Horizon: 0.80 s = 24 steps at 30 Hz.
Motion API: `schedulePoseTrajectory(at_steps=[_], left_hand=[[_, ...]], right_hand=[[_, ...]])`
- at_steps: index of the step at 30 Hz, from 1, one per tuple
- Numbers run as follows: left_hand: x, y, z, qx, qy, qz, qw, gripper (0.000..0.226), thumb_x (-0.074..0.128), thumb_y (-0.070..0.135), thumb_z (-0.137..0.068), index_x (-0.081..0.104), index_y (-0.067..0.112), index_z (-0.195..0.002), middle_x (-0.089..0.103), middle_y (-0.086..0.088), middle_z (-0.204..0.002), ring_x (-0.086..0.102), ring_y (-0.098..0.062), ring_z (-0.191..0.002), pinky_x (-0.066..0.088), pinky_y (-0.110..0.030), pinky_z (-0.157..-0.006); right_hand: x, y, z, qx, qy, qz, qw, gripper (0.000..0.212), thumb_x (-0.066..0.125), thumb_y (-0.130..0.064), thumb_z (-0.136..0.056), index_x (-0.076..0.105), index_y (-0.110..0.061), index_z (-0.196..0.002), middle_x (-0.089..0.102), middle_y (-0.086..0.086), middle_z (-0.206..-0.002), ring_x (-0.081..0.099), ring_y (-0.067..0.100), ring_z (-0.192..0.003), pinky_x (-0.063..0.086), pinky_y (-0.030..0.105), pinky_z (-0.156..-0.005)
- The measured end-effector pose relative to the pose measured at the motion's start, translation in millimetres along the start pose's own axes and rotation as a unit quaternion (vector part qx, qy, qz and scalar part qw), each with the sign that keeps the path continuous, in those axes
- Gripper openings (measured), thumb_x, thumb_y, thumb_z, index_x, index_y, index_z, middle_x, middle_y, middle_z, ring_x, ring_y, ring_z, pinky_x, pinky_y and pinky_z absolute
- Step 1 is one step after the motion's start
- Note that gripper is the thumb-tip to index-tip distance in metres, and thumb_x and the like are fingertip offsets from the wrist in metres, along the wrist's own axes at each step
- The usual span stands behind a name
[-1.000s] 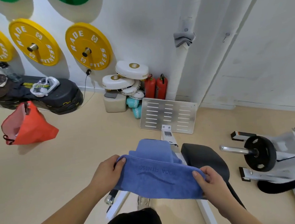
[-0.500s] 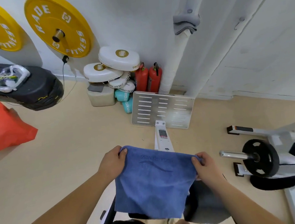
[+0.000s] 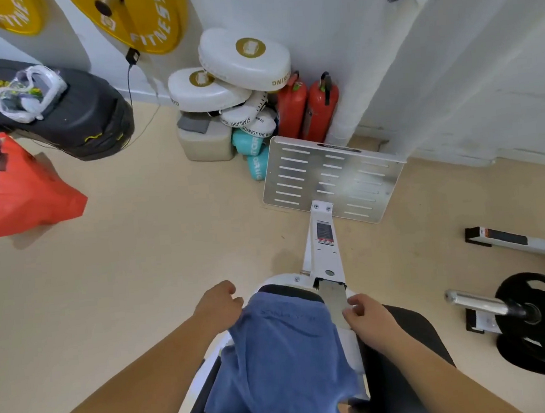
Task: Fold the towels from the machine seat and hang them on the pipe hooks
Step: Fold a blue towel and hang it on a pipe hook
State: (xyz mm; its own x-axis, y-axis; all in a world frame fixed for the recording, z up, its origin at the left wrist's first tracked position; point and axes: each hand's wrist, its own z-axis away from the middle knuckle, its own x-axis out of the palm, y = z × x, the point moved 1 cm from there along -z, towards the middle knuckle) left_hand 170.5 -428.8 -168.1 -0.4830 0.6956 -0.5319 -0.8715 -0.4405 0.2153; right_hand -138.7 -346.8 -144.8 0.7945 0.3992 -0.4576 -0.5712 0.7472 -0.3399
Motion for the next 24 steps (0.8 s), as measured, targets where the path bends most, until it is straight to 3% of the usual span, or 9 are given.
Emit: schedulePoseTrajectory(at_steps=[4, 8, 11, 13, 17, 20, 22, 24], left_hand=[[21.6, -2.3, -7.9, -0.001, -0.077, 0.023, 0.997, 0.048, 0.054, 0.033, -0.099, 0.047, 0.017, -0.145, 0.06, -0.005, -0.137, 0.058, -0.024, -0.123, 0.045, -0.033, -0.106], [32.5, -1.2, -11.6, -0.002, -0.128, 0.084, 0.988, 0.053, 0.054, 0.03, -0.1, 0.041, 0.022, -0.151, 0.053, -0.005, -0.147, 0.054, -0.022, -0.13, 0.041, -0.029, -0.108], [31.6, -2.6, -16.7, -0.018, -0.152, 0.129, 0.98, 0.065, 0.056, 0.029, -0.096, 0.031, 0.029, -0.156, 0.044, -0.002, -0.155, 0.047, -0.022, -0.138, 0.037, -0.03, -0.112], [32.9, -3.9, -17.1, -0.019, -0.177, 0.158, 0.971, 0.072, 0.055, 0.023, -0.094, 0.026, 0.032, -0.158, 0.038, 0.002, -0.16, 0.041, -0.019, -0.143, 0.033, -0.029, -0.115], [30.8, 0.3, -18.6, 0.005, -0.183, 0.181, 0.966, 0.079, 0.054, 0.013, -0.086, 0.028, 0.036, -0.157, 0.044, 0.006, -0.155, 0.049, -0.014, -0.13, 0.039, -0.026, -0.108], [23.1, 5.8, -18.6, 0.034, -0.156, 0.142, 0.977, 0.062, 0.06, 0.013, -0.081, 0.052, 0.038, -0.137, 0.059, 0.006, -0.131, 0.058, -0.011, -0.11, 0.046, -0.019, -0.088], [15.6, 11.0, -18.4, 0.077, -0.136, 0.078, 0.985, 0.035, 0.063, 0.014, -0.077, 0.065, 0.036, -0.105, 0.066, 0.01, -0.106, 0.063, -0.01, -0.096, 0.048, -0.018, -0.076], [5.0, 14.9, -15.9, 0.122, -0.11, 0.001, 0.986, 0.017, 0.065, 0.02, -0.073, 0.062, 0.034, -0.082, 0.064, 0.013, -0.09, 0.063, -0.014, -0.088, 0.044, -0.018, -0.069]], right_hand=[[16.9, 0.1, -10.6, 0.009, -0.073, 0.006, 0.997, 0.045, 0.052, -0.031, -0.102, 0.046, -0.024, -0.146, 0.053, 0.004, -0.15, 0.054, 0.021, -0.132, 0.044, 0.033, -0.108], [24.3, -2.7, -22.9, 0.007, -0.135, -0.012, 0.991, 0.05, 0.051, -0.028, -0.103, 0.039, -0.029, -0.152, 0.046, -0.005, -0.155, 0.044, 0.02, -0.142, 0.038, 0.032, -0.111], [29.1, -4.6, -40.4, 0.02, -0.179, -0.025, 0.983, 0.062, 0.052, -0.014, -0.095, 0.037, -0.029, -0.153, 0.046, -0.005, -0.153, 0.046, 0.018, -0.134, 0.038, 0.035, -0.112], [33.2, -4.0, -46.2, 0.03, -0.193, -0.031, 0.98, 0.068, 0.055, -0.011, -0.089, 0.037, -0.03, -0.153, 0.049, -0.003, -0.148, 0.048, 0.017, -0.125, 0.04, 0.033, -0.105], [33.0, 3.2, -49.3, 0.01, -0.152, -0.015, 0.988, 0.049, 0.066, -0.022, -0.087, 0.052, -0.027, -0.134, 0.063, -0.005, -0.12, 0.061, 0.012, -0.108, 0.05, 0.029, -0.095], [26.9, 7.0, -44.4, -0.014, -0.103, 0.028, 0.994, 0.021, 0.072, -0.033, -0.081, 0.068, -0.024, -0.099, 0.071, -0.004, -0.093, 0.068, 0.014, -0.09, 0.059, 0.037, -0.087], [20.3, 5.1, -39.2, -0.024, -0.085, 0.035, 0.995, 0.022, 0.076, -0.037, -0.076, 0.069, -0.019, -0.088, 0.071, 0.0, -0.084, 0.067, 0.015, -0.081, 0.055, 0.031, -0.073], [11.8, 3.8, -33.4, -0.039, -0.072, 0.022, 0.996, 0.03, 0.08, -0.041, -0.072, 0.068, -0.016, -0.085, 0.069, -0.001, -0.078, 0.064, 0.014, -0.075, 0.05, 0.026, -0.068]])
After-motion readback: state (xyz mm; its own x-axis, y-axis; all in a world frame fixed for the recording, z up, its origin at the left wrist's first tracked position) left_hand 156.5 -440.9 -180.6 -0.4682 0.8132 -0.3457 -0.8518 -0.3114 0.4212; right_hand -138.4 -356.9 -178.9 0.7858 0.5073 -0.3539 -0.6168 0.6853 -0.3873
